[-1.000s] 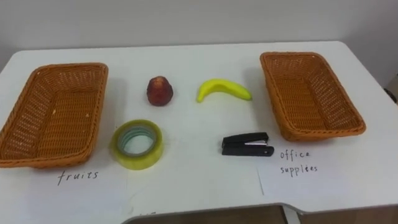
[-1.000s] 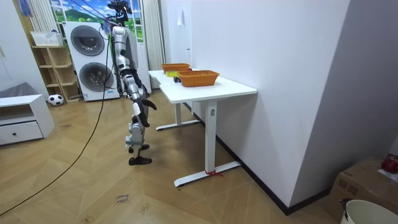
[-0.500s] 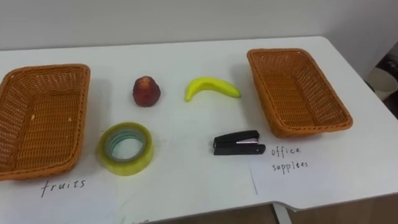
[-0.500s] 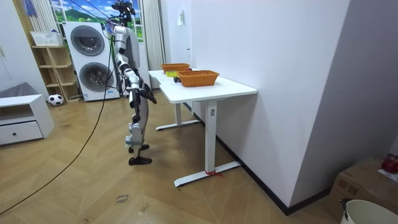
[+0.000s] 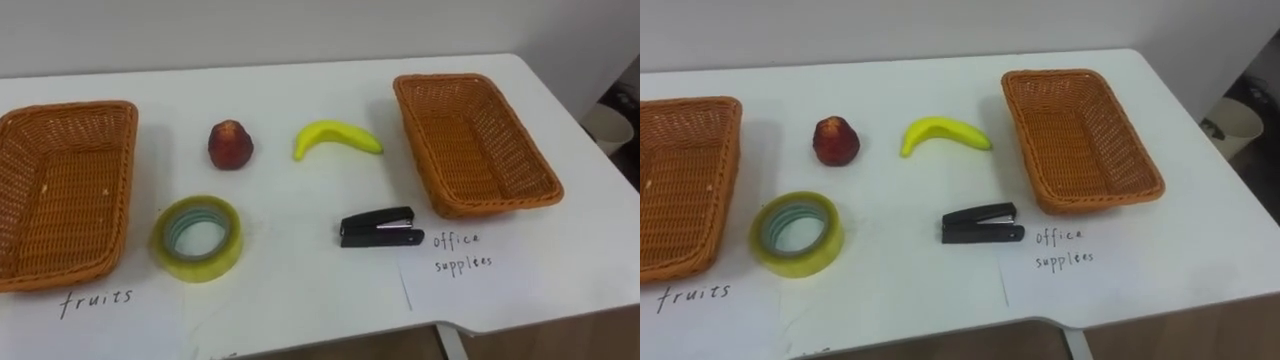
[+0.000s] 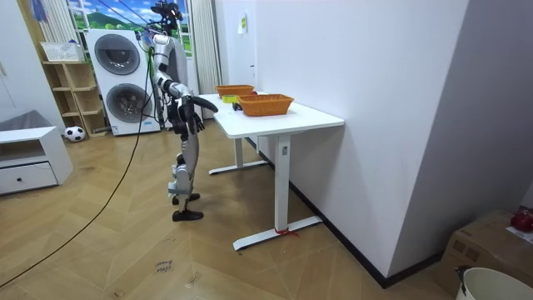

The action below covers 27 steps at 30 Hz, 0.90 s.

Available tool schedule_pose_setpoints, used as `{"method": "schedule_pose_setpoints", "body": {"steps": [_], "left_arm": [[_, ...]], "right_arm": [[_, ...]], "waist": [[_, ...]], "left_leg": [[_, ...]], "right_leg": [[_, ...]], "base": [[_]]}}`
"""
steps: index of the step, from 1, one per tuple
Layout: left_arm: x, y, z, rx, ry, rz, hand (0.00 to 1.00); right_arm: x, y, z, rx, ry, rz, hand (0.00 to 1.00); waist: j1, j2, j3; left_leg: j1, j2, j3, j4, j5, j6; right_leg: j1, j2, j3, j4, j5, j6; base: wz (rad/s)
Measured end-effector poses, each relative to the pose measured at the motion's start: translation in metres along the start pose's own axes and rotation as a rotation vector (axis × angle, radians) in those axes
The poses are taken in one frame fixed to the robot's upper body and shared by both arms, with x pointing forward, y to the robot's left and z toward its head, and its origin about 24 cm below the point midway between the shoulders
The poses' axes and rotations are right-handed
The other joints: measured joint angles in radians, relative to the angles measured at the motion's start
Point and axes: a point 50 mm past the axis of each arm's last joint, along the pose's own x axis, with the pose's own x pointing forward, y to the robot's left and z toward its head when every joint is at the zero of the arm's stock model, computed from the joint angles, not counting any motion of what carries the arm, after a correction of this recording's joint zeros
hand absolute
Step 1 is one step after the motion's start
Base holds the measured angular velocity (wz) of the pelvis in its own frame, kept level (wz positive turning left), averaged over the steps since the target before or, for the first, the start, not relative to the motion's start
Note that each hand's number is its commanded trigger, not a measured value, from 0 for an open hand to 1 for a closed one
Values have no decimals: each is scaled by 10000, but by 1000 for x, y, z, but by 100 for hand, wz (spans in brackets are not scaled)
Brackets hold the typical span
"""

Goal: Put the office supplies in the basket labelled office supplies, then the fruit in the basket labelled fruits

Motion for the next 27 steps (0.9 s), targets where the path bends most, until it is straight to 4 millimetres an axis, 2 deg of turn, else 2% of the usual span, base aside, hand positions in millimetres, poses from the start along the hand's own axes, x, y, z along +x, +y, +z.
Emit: {"method": "schedule_pose_setpoints", "body": {"steps": [6,10,14,17,19,24,27], "left_arm": [[1,-2,3,83,-18,-36,0],[0,-3,-2,145,168,-102,0],[-1,-5,-2,326,154,-210,0],[-1,-8,1,460,22,-315,0],[-1,-10,4,572,-109,-395,0],[-1,-8,3,889,-181,-359,0],[-1,-7,-1,966,-23,-379,0]], "right_arm": [[-12,21,36,-88,-2096,562,0],[-22,33,57,308,-3089,905,0],[-35,41,79,403,-4342,1447,0],[-40,46,91,580,-4873,1771,0],[-44,50,96,659,-5086,2122,0],[-63,62,116,1239,-5854,3379,0],[-71,71,128,1709,-6211,3888,0]], "waist": [[-28,-31,24],[-32,-220,80],[42,-340,57],[209,-330,25],[285,-333,42],[504,-268,27],[606,-255,82]], "left_leg": [[78,13,29,8,1,-2],[68,10,28,7,1,-2],[38,10,20,-5,-1,-3],[-71,11,17,7,0,-2],[-141,25,18,22,0,-2],[-225,31,14,100,2,-3],[-86,34,5,95,2,-4]], "right_leg": [[25,0,-22,26,0,-1],[47,-2,-19,0,-1,-1],[-16,2,-18,-28,-2,-1],[-81,2,-22,27,1,-2],[-206,1,-34,149,2,-3],[-260,1,-27,145,2,-4],[-141,0,-33,136,2,-4]], "base": [[-2],[0],[0],[0],[0],[0],[1]]}}
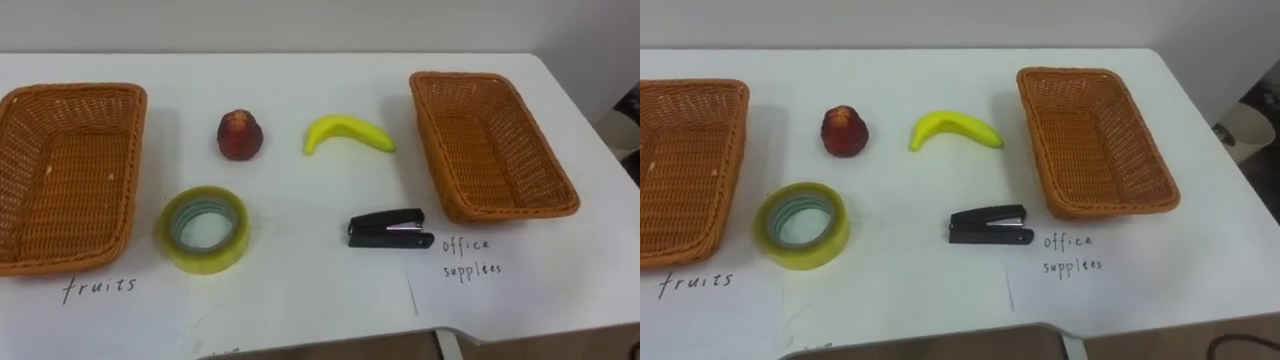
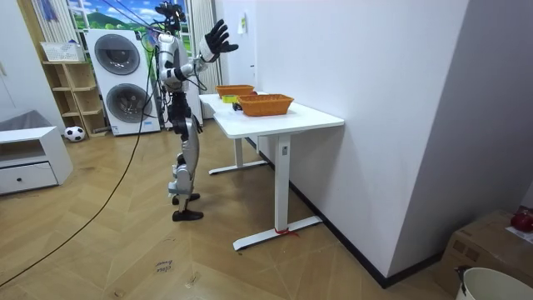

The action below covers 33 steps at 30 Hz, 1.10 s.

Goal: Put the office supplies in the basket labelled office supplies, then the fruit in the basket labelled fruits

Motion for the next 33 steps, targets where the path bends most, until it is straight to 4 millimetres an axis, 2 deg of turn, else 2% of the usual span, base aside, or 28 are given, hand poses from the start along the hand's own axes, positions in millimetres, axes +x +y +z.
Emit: {"method": "schedule_pose_setpoints", "body": {"steps": [5,9,12,19,24,28,33], "left_arm": [[-1,-1,-6,105,254,-98,0],[-2,-2,-16,286,703,-179,0],[-2,-2,-16,296,702,-185,0],[0,-2,-11,817,416,-205,0],[0,-3,-10,1078,341,-219,0],[0,-3,-7,1294,249,-232,0],[1,-6,-5,1407,255,-443,0]], "right_arm": [[8,18,20,752,-792,634,0],[9,32,27,1040,-1061,1197,0],[7,40,29,1165,-1109,1548,0],[-4,57,36,1456,-1256,2989,0],[-11,72,44,1682,-1624,3909,0],[-13,88,58,1580,-2586,4611,0],[-28,104,68,1470,-3267,6012,0]], "waist": [[152,14,-2],[150,37,6],[167,43,7],[413,50,-8],[414,20,-22],[425,3,-31],[438,-40,-59]], "left_leg": [[-58,26,-114,3,-4,-3],[12,45,-284,42,-6,-4],[3,57,-348,49,-5,-5],[6,46,-340,73,4,-14],[6,44,-343,89,4,-14],[-12,48,-314,90,5,-14],[-7,64,-352,173,5,-17]], "right_leg": [[10,2,-61,4,1,-2],[166,17,-198,4,7,-11],[172,22,-267,6,9,-14],[184,23,-275,2,12,-20],[147,4,-286,-3,12,-20],[149,9,-363,-4,12,-20],[258,8,-453,-8,13,-22]], "base": [[5],[10],[6],[0],[0],[0],[5]]}}
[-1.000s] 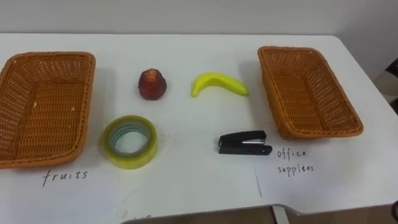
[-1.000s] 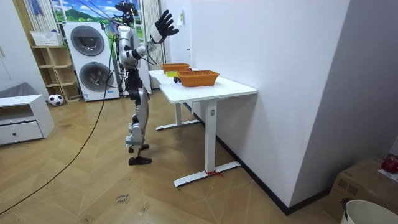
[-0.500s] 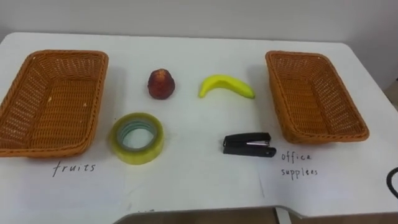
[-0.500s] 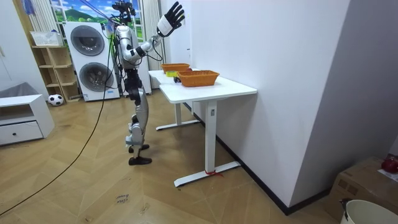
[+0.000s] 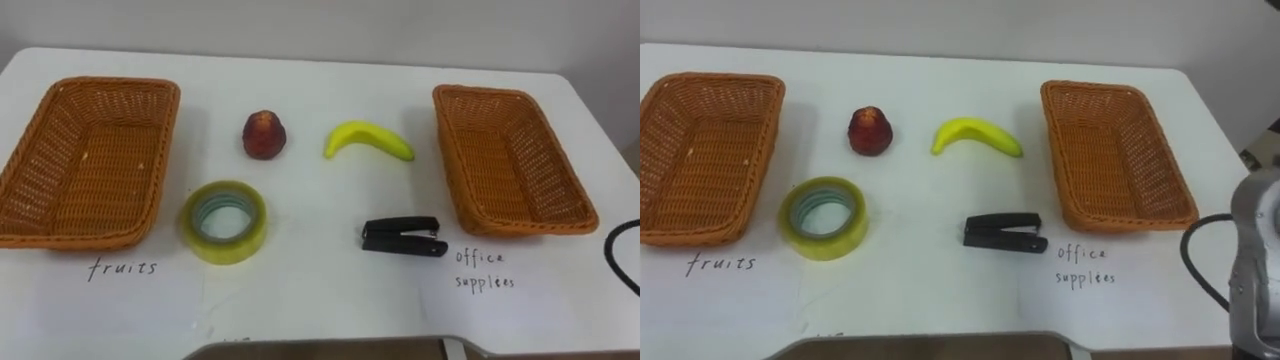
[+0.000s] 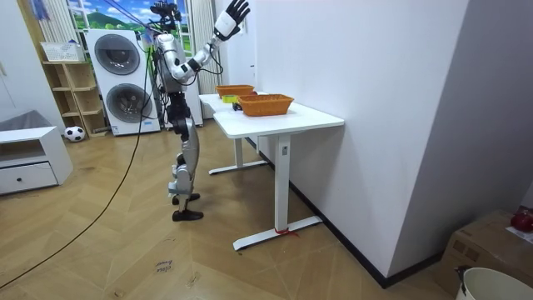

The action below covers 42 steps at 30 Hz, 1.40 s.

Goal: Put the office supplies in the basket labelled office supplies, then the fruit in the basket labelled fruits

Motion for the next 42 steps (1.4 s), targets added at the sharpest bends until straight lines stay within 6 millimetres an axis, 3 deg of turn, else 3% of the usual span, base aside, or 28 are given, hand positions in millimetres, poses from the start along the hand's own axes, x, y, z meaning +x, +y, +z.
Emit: {"method": "schedule_pose_setpoints", "body": {"steps": [5,12,16,28,42], "left_arm": [[1,-2,9,217,-288,-281,0],[3,0,14,379,-480,-439,0],[4,4,16,568,-575,-449,0],[7,12,20,653,-662,-505,0],[9,15,33,1058,-964,-812,0]], "right_arm": [[-6,21,-6,49,301,1902,0],[-8,31,-5,-221,199,3547,0],[-14,44,-7,-740,126,5006,0],[-35,59,-31,-1801,1436,7825,0],[-64,78,-55,-2532,3302,11253,0]], "waist": [[152,-50,29],[288,-222,99],[430,-370,28],[550,-300,78],[803,-437,-25]], "left_leg": [[1,28,-11,60,0,0],[-23,21,-166,57,-4,1],[-150,32,-149,140,-4,-3],[-163,25,-179,176,-5,-2],[-155,22,-180,166,3,-14]], "right_leg": [[42,-32,60,2,5,-8],[77,-4,-73,8,25,-39],[8,25,-122,2,40,-61],[26,-39,-87,-14,41,-59],[3,8,-97,-19,62,-92]], "base": [[0],[4],[1],[1],[0]]}}
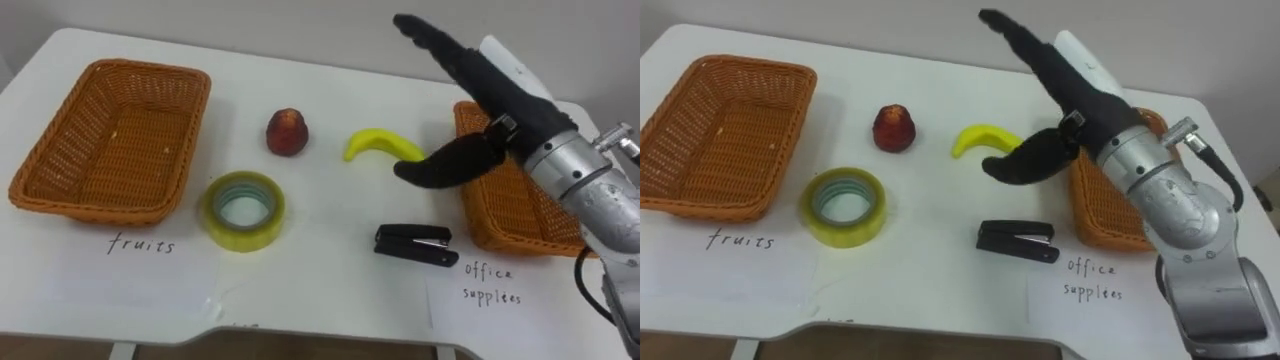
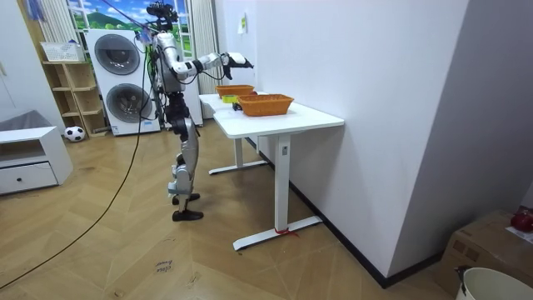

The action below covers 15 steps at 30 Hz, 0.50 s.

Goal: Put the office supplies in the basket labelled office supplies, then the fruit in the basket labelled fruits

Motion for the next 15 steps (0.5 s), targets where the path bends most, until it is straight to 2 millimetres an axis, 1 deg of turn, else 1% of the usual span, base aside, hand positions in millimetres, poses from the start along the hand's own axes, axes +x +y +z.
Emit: {"method": "schedule_pose_setpoints", "body": {"steps": [4,9,11,15], "left_arm": [[0,0,0,8,77,-34,0],[1,0,2,-100,75,-197,0],[1,0,3,-84,65,-216,0],[2,2,4,-65,24,-166,0]], "right_arm": [[0,4,-1,110,121,598,0],[-3,11,-8,330,469,1334,0],[-2,18,-12,484,682,1871,0],[-3,25,-26,856,1344,2505,0]], "waist": [[92,-58,-18],[267,-58,11],[276,-60,55],[295,-113,101]], "left_leg": [[12,-6,-46,6,0,0],[16,-1,-51,8,1,1],[14,8,-56,8,1,1],[6,4,-53,5,1,1]], "right_leg": [[9,-16,-26,-4,0,1],[42,-11,-24,-17,0,1],[45,-7,-28,-15,0,1],[44,-3,-43,-7,0,0]], "base": [[3],[0],[0],[0]]}}
